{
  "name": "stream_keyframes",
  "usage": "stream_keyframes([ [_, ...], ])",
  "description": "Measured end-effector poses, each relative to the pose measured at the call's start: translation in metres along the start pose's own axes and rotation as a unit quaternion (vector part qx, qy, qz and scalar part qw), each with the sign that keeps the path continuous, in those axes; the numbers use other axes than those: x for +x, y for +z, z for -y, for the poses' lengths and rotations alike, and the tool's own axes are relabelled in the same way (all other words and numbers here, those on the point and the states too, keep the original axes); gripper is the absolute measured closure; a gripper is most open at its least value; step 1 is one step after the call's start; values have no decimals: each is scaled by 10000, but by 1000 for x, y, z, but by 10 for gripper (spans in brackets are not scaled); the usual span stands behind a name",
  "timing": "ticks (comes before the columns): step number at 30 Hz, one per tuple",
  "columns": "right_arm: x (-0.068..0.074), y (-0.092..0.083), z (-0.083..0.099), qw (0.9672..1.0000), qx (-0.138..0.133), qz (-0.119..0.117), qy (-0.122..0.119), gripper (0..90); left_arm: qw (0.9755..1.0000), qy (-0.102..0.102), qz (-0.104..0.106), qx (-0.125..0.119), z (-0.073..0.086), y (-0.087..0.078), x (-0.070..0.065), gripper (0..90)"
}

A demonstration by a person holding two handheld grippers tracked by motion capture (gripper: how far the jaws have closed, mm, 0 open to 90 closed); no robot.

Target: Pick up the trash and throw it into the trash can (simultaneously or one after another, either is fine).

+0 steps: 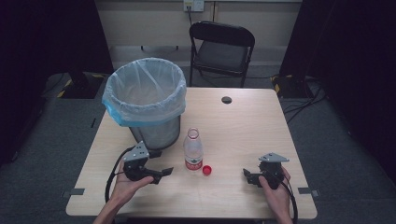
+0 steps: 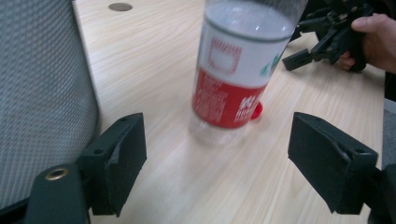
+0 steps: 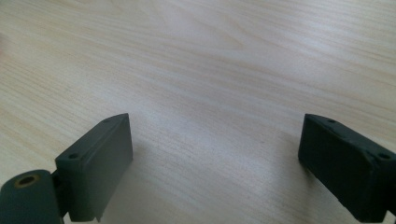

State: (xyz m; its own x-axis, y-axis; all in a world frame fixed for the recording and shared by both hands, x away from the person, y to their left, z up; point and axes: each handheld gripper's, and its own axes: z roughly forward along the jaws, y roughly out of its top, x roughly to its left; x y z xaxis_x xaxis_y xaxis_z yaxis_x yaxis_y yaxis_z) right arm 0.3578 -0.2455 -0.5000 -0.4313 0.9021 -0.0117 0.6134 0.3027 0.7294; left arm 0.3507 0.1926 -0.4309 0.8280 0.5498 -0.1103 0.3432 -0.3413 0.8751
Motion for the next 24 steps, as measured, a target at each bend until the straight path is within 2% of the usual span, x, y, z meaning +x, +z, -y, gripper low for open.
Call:
stream_keyframes([
  [3,0,0,0,10000,-1,0,0,91,9999,-8,133,29,-7,13,-2,191],
  [7,0,0,0,10000,0,0,1,91,9997,-5,246,27,-12,23,-4,189],
  [9,0,0,0,10000,0,0,-1,91,9996,122,264,58,-17,31,-7,187],
  [11,0,0,0,10000,0,0,-1,91,9993,122,343,40,-20,37,-9,184],
  [13,0,0,0,10000,0,1,-3,91,9993,135,346,25,-21,40,-10,184],
  [15,0,0,0,10000,0,1,-1,91,9992,31,389,-18,-23,50,-9,179],
  [16,0,0,0,10000,0,1,-1,91,9992,31,389,-18,-23,50,-9,178],
  [17,0,0,0,10000,-1,0,-2,91,9993,15,387,0,-23,57,-8,177],
  [24,0,0,0,10000,-1,0,-1,91,9993,20,371,-10,-22,71,-6,177],
])
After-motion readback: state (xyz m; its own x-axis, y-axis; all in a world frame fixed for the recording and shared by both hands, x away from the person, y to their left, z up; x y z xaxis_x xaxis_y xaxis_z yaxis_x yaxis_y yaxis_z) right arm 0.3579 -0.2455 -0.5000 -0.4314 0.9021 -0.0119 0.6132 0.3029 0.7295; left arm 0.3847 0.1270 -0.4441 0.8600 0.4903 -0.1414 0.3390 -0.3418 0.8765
